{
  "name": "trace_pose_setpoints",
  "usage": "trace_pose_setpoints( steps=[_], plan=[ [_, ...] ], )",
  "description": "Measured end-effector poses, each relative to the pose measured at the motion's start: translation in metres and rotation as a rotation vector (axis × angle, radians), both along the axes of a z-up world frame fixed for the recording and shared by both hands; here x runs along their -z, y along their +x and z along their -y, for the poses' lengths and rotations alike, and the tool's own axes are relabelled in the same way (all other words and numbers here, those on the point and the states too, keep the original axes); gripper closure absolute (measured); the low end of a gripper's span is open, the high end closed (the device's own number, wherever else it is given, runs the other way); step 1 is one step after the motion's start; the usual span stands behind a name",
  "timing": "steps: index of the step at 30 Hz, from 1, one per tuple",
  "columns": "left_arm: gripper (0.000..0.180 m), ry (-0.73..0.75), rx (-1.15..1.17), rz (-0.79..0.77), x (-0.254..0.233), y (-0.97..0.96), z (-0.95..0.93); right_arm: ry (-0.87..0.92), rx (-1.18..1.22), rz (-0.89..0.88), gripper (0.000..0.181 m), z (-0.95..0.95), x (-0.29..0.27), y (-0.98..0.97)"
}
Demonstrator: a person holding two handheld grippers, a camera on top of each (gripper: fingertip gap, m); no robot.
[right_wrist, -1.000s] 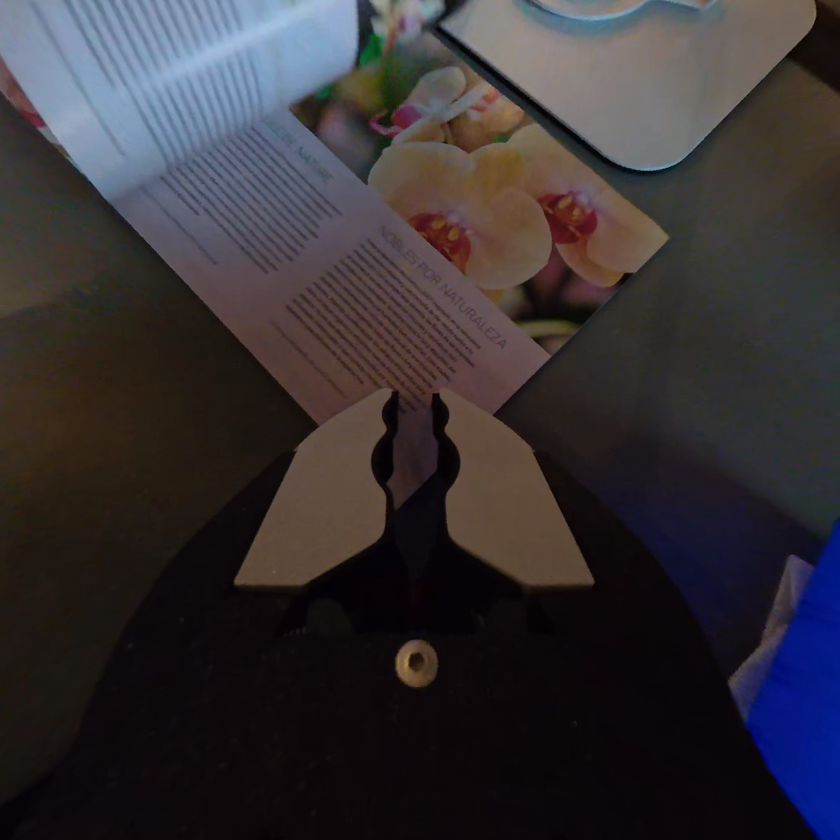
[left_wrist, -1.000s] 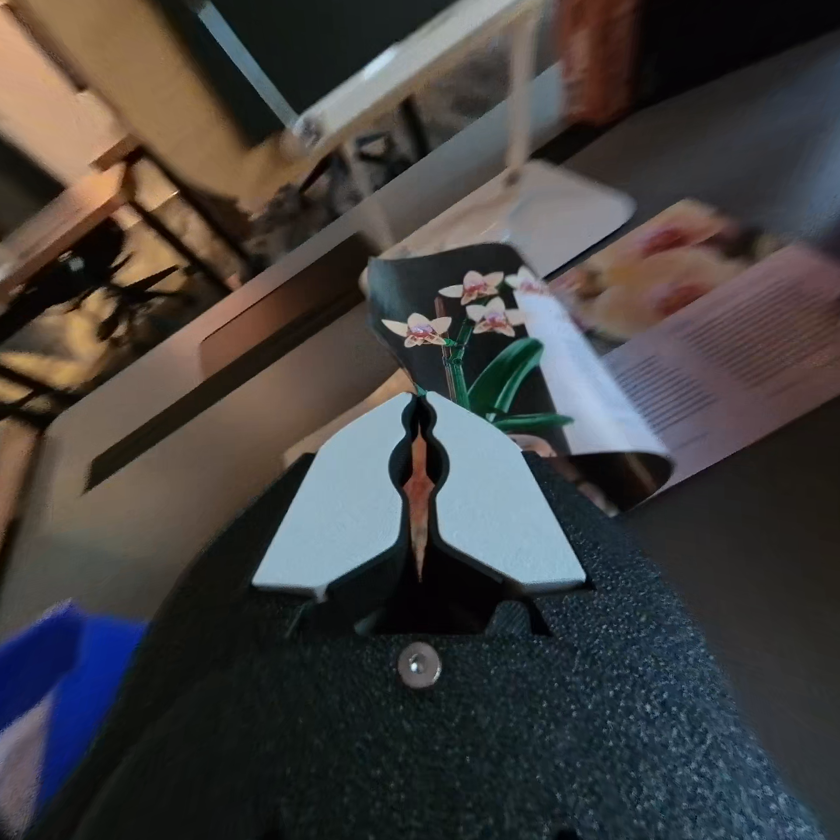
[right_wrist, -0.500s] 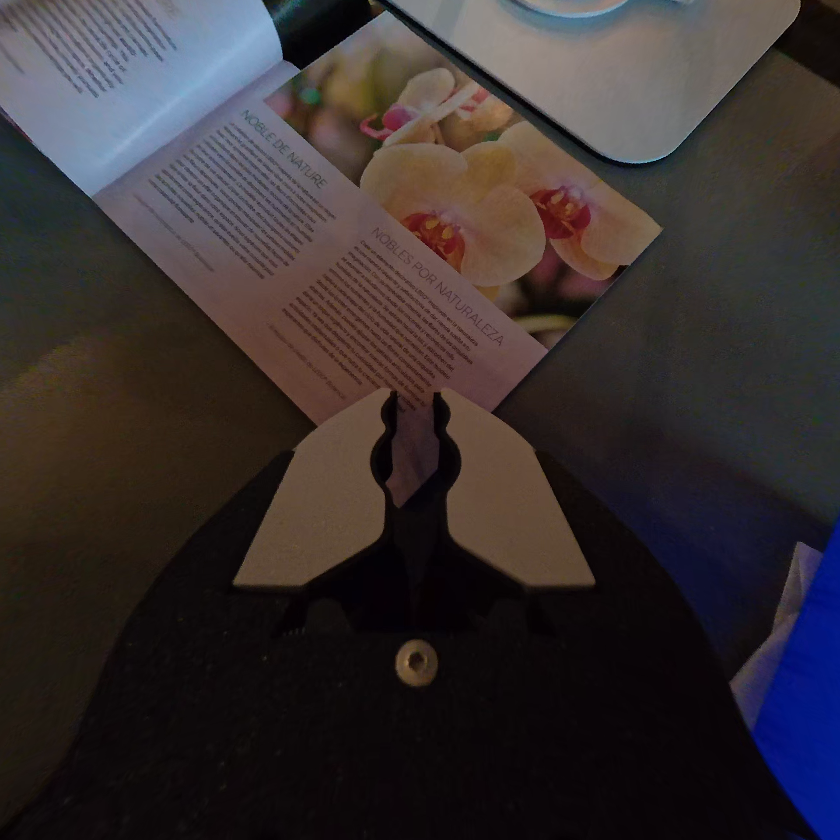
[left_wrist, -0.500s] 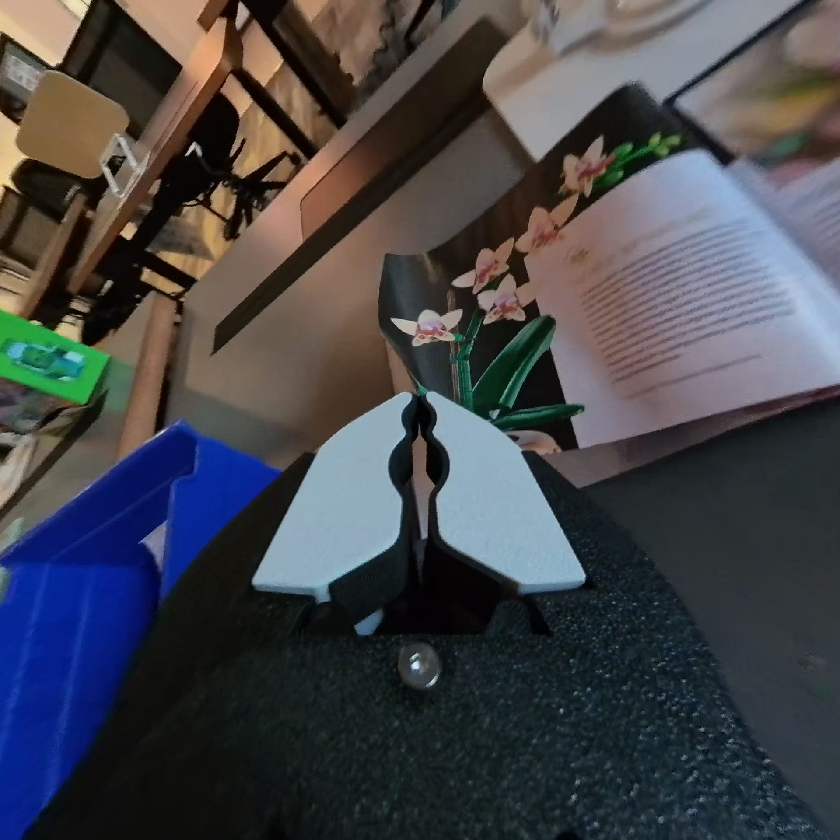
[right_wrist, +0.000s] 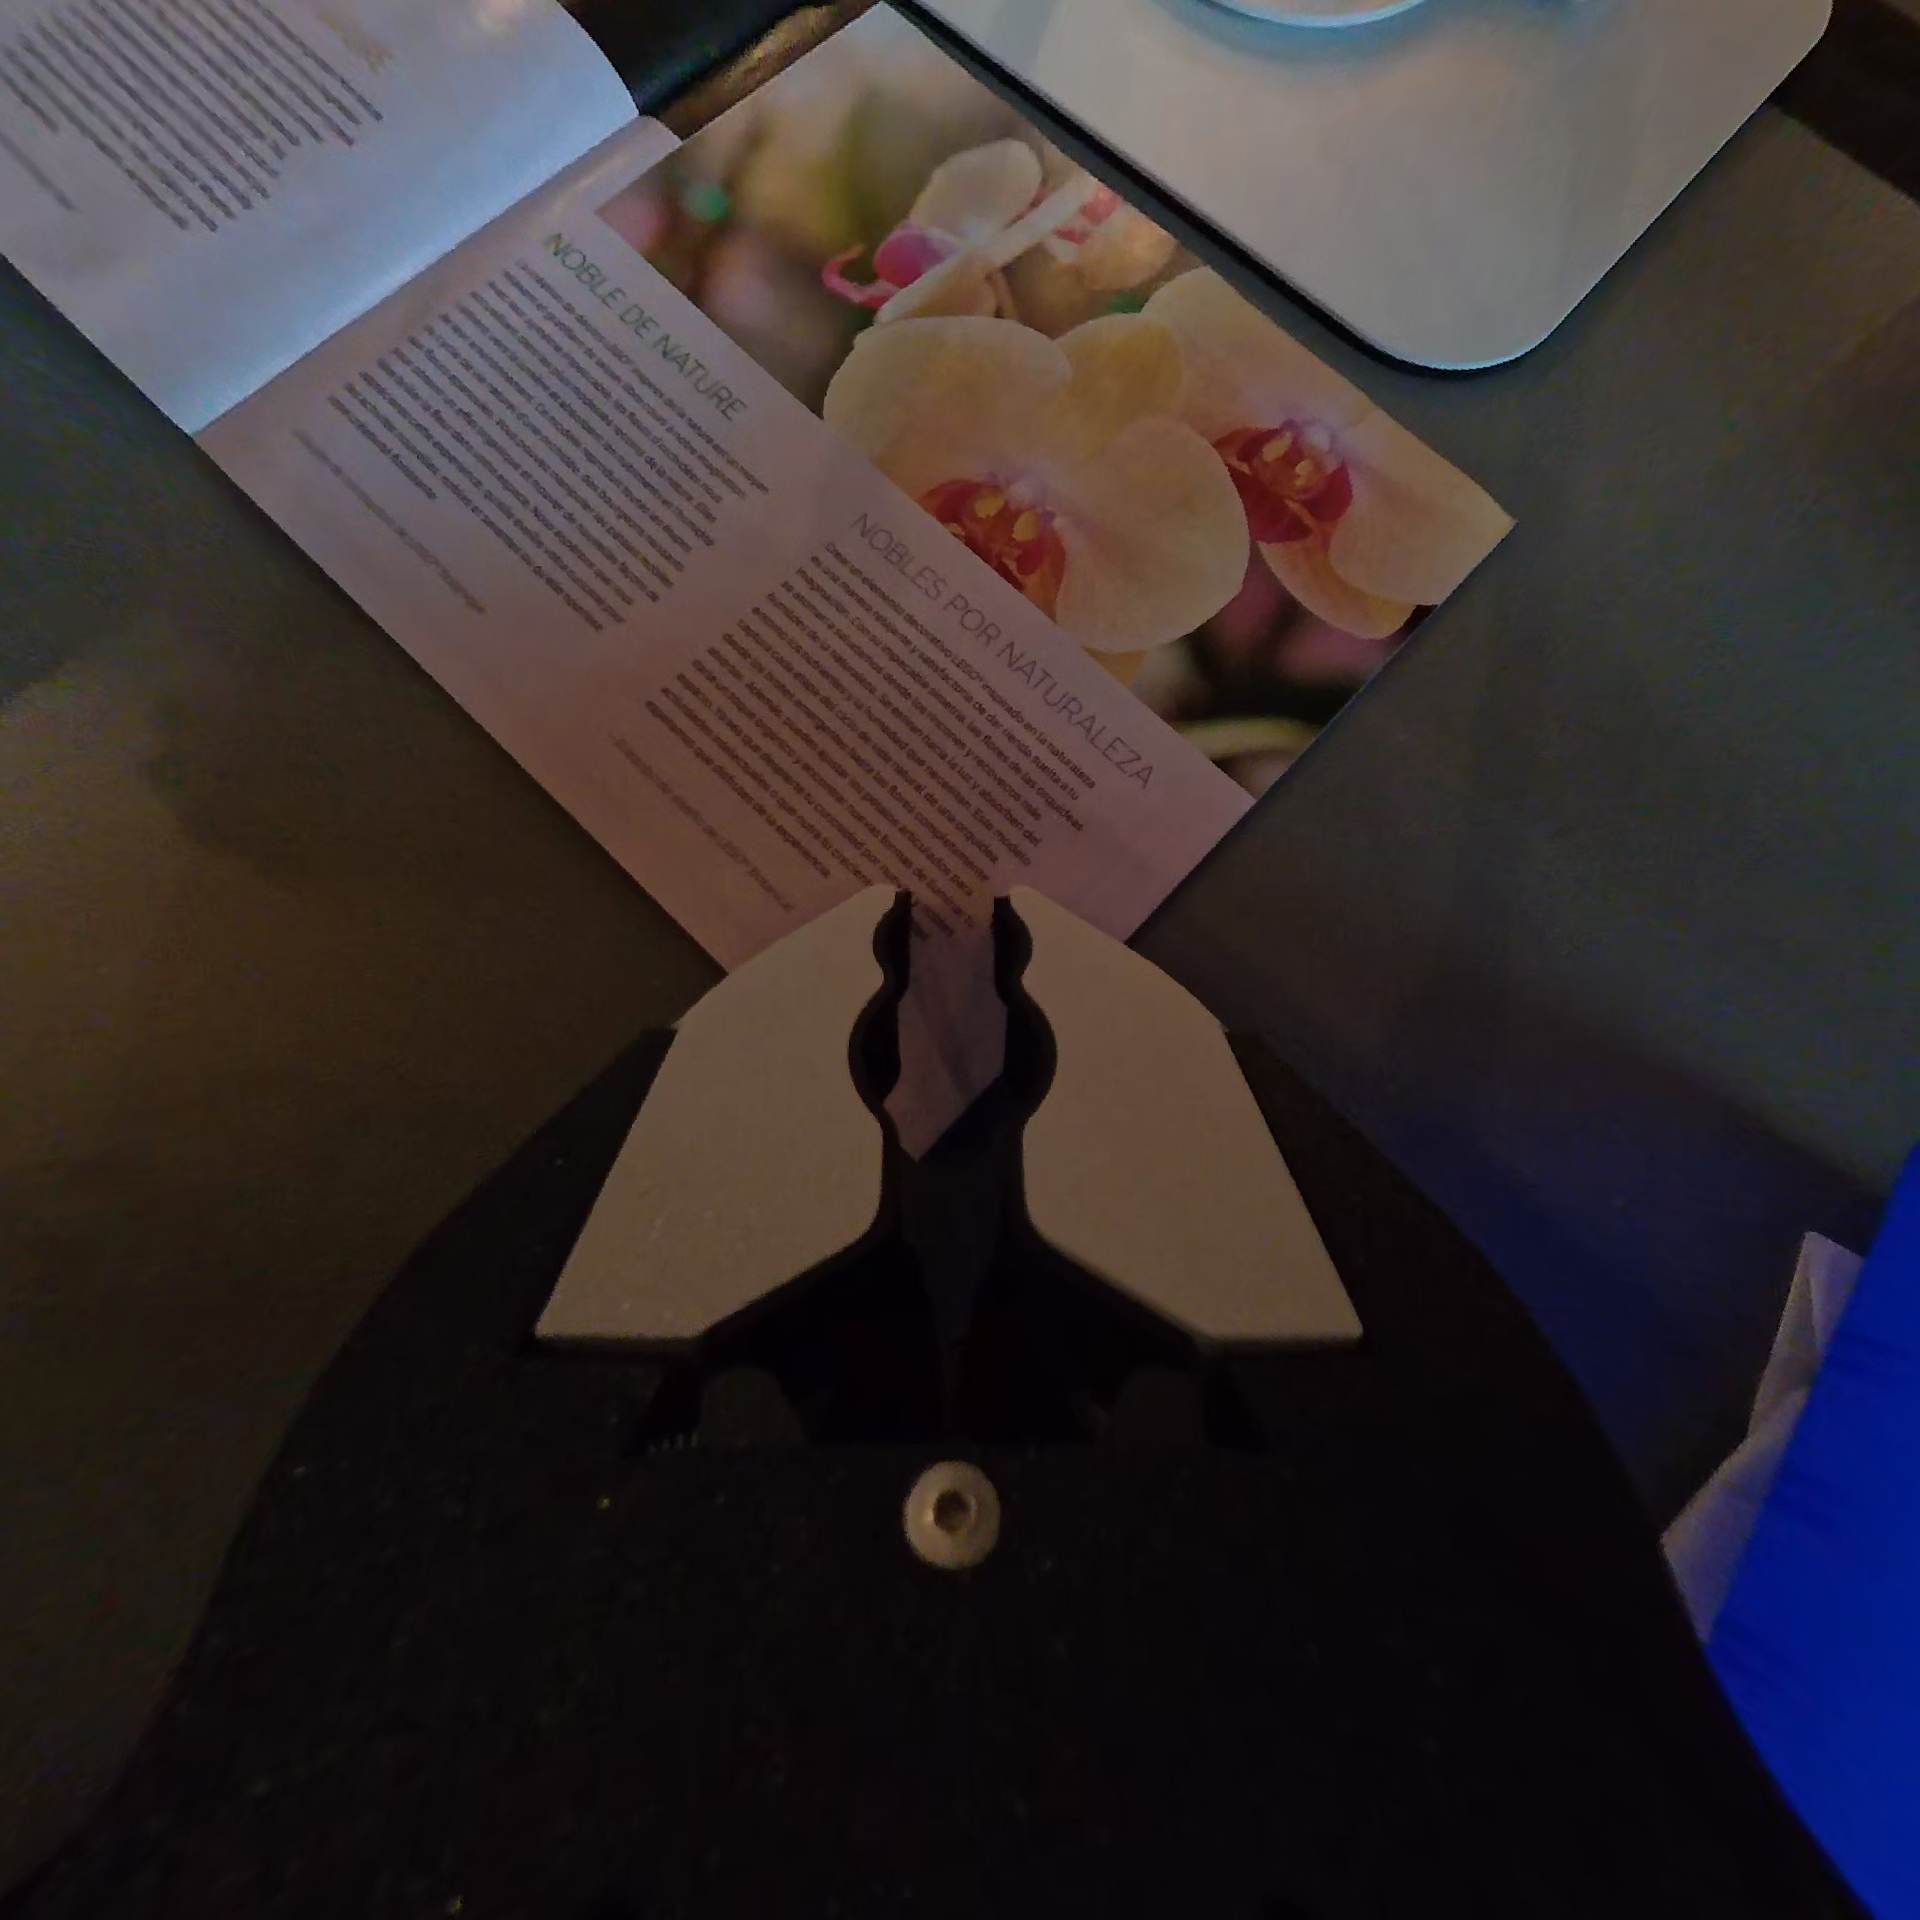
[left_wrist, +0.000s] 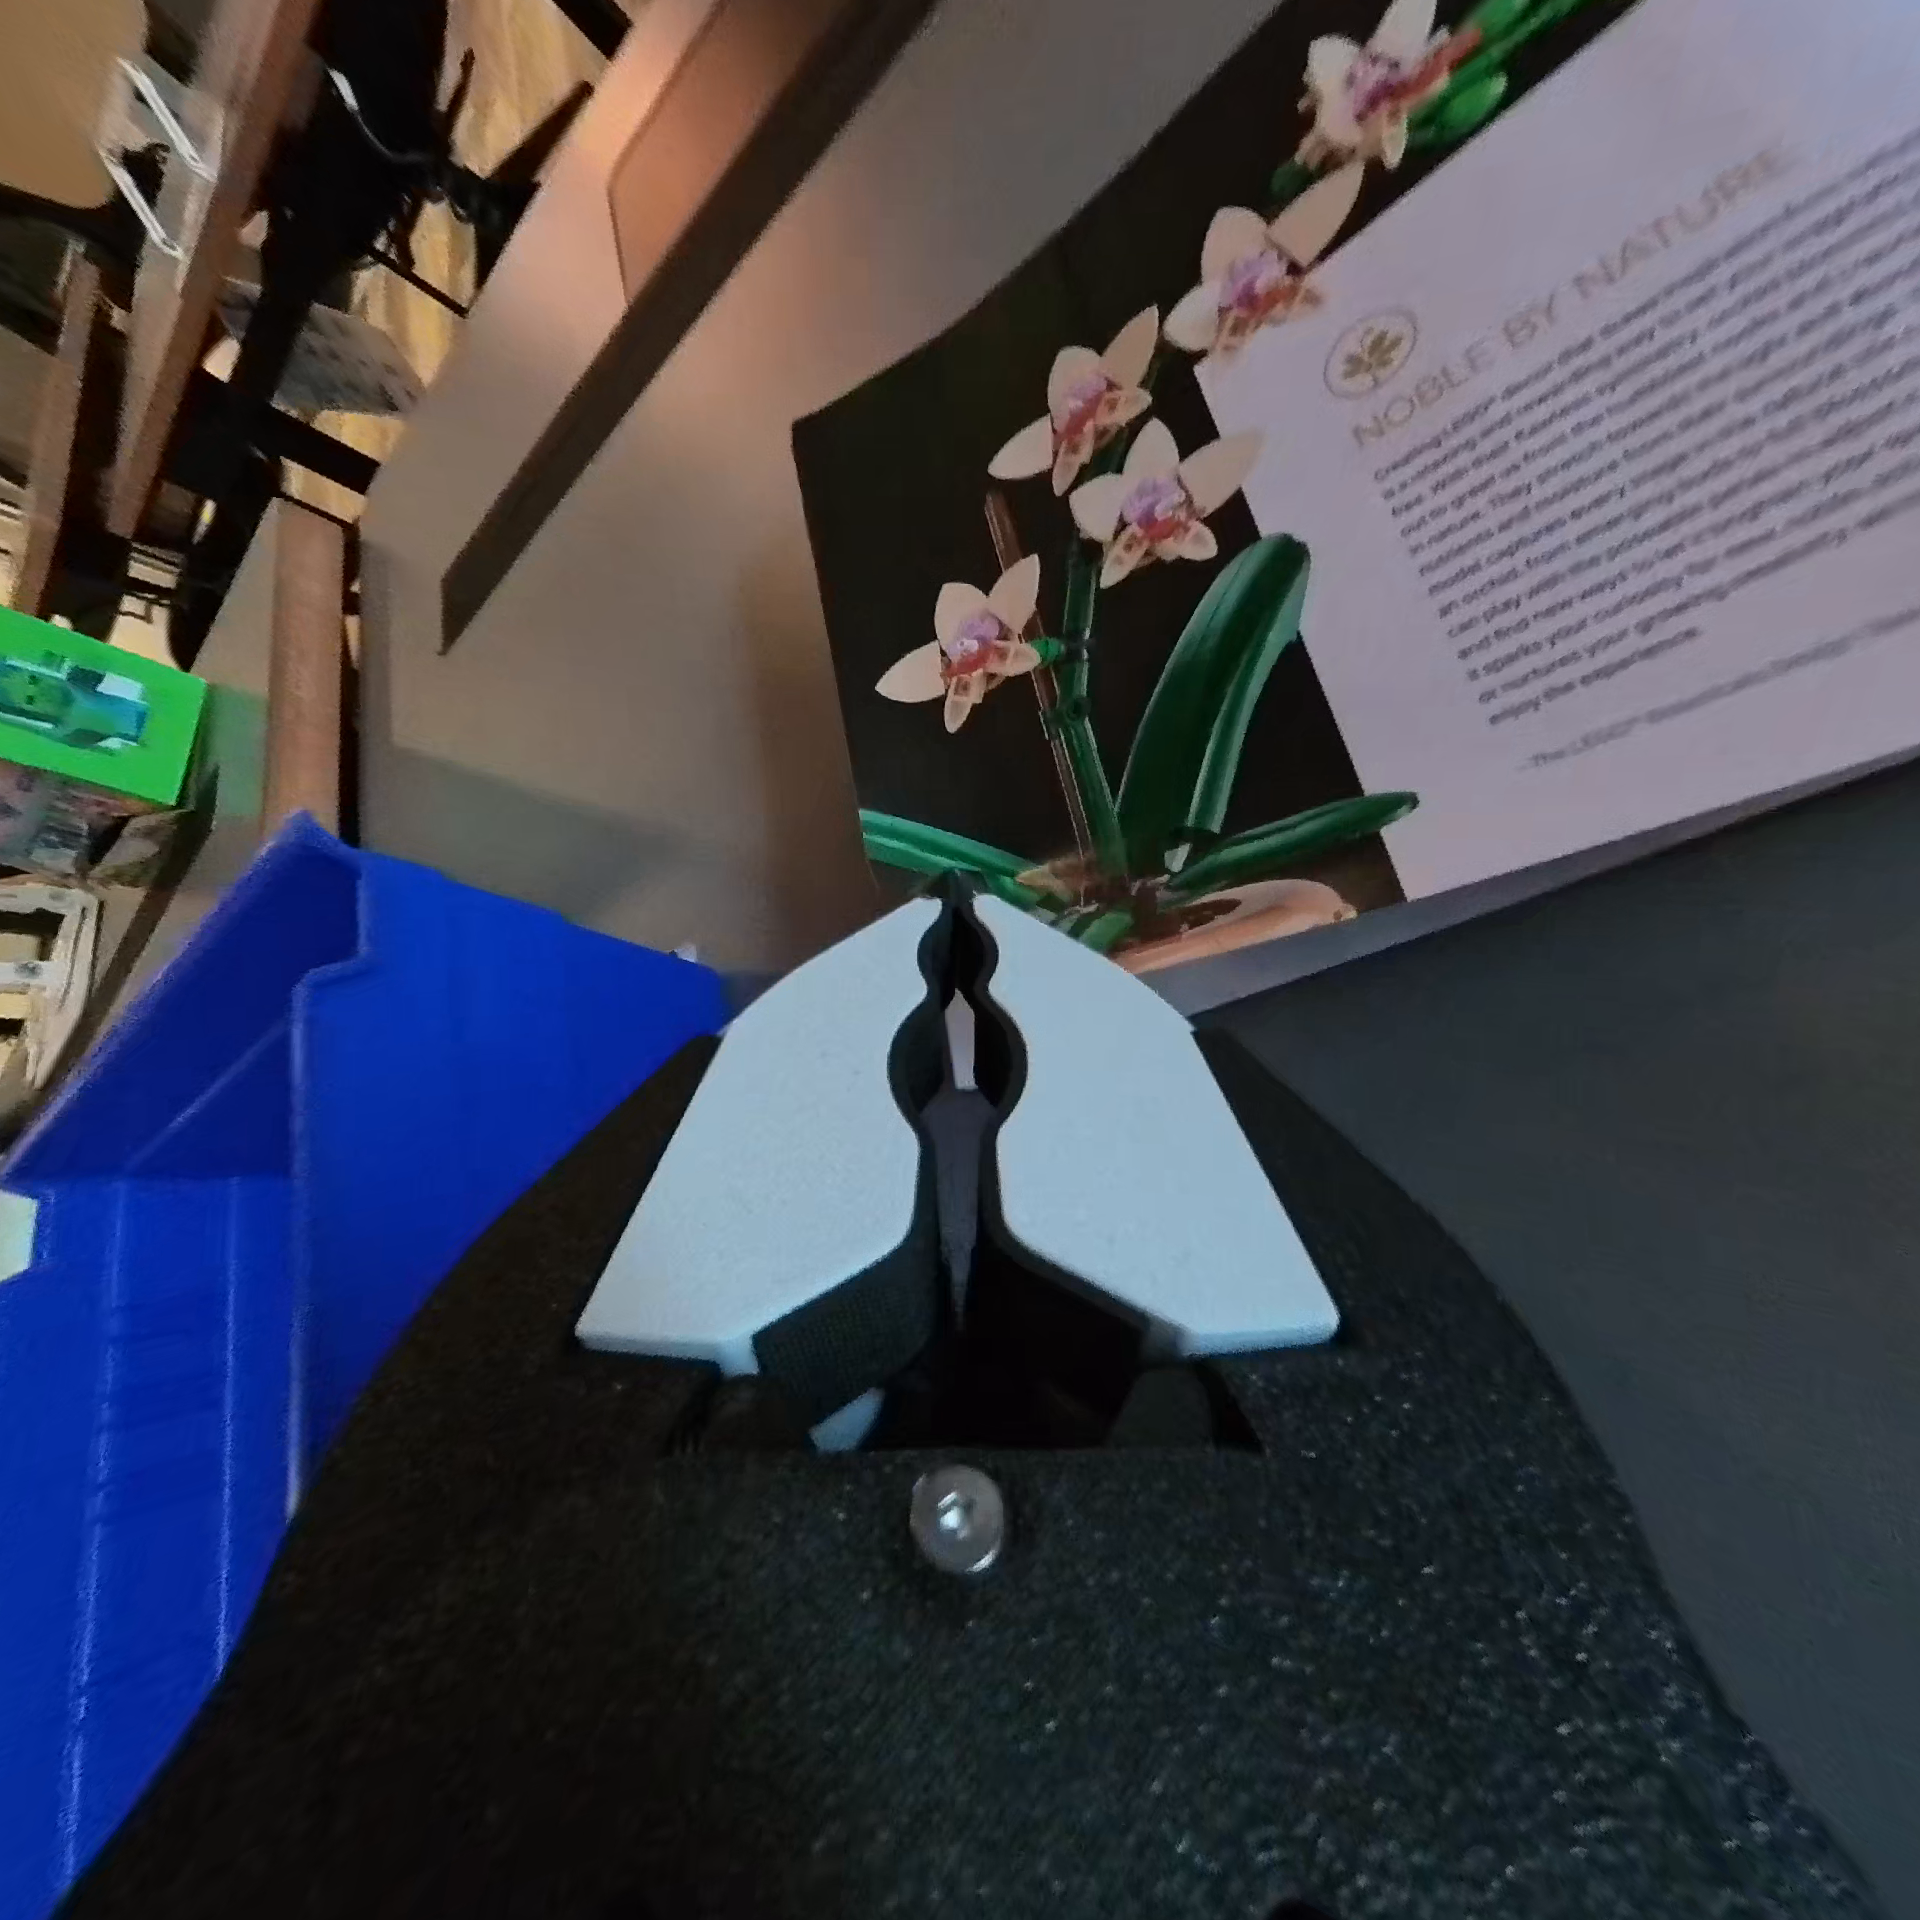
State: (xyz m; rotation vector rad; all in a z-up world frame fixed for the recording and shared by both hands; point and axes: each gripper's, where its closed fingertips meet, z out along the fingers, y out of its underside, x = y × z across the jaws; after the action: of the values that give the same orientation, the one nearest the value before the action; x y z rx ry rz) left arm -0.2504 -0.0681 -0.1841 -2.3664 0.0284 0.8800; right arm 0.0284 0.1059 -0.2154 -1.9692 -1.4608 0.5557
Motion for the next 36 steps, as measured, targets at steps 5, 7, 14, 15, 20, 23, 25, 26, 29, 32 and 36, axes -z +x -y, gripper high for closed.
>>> trace_pose_setpoints(
  steps=[5, 7, 14, 15, 20, 23, 25, 26, 29, 32, 36],
  plan=[
    [0.180, -0.041, 0.003, -0.006, 0.011, 0.000, 0.001, 0.007, -0.001, 0.003, 0.166, 0.000, 0.000, 0.000],
    [0.180, -0.038, -0.002, 0.020, 0.012, 0.000, 0.002, 0.009, -0.003, 0.003, 0.166, 0.000, 0.000, 0.000],
    [0.180, -0.028, -0.005, 0.033, 0.013, -0.001, 0.002, 0.011, -0.012, 0.012, 0.167, 0.000, -0.002, 0.001],
    [0.180, -0.023, -0.007, 0.037, 0.014, -0.002, 0.001, 0.011, -0.011, 0.008, 0.167, 0.000, -0.002, 0.001],
    [0.164, 0.029, -0.036, 0.021, 0.000, -0.008, 0.002, 0.015, -0.012, 0.010, 0.166, 0.000, -0.001, 0.000],
    [0.146, 0.081, -0.048, 0.010, -0.017, -0.008, 0.002, 0.014, -0.008, 0.009, 0.167, 0.000, -0.002, 0.001],
    [0.136, 0.144, -0.028, 0.081, -0.033, -0.004, 0.001, 0.015, -0.004, 0.012, 0.167, 0.000, -0.001, 0.000],
    [0.131, 0.182, -0.005, 0.139, -0.036, 0.003, -0.003, 0.018, -0.004, 0.015, 0.167, 0.001, -0.001, 0.000],
    [0.115, 0.300, 0.111, 0.361, -0.046, 0.037, -0.025, 0.034, -0.007, 0.026, 0.169, 0.002, -0.001, -0.001],
    [0.115, 0.366, 0.251, 0.557, -0.052, 0.081, -0.052, 0.035, -0.003, 0.038, 0.169, 0.002, -0.002, -0.001],
    [0.147, 0.352, 0.367, 0.582, -0.040, 0.121, -0.089, 0.007, 0.009, 0.038, 0.169, 0.001, -0.002, -0.001]
  ],
)
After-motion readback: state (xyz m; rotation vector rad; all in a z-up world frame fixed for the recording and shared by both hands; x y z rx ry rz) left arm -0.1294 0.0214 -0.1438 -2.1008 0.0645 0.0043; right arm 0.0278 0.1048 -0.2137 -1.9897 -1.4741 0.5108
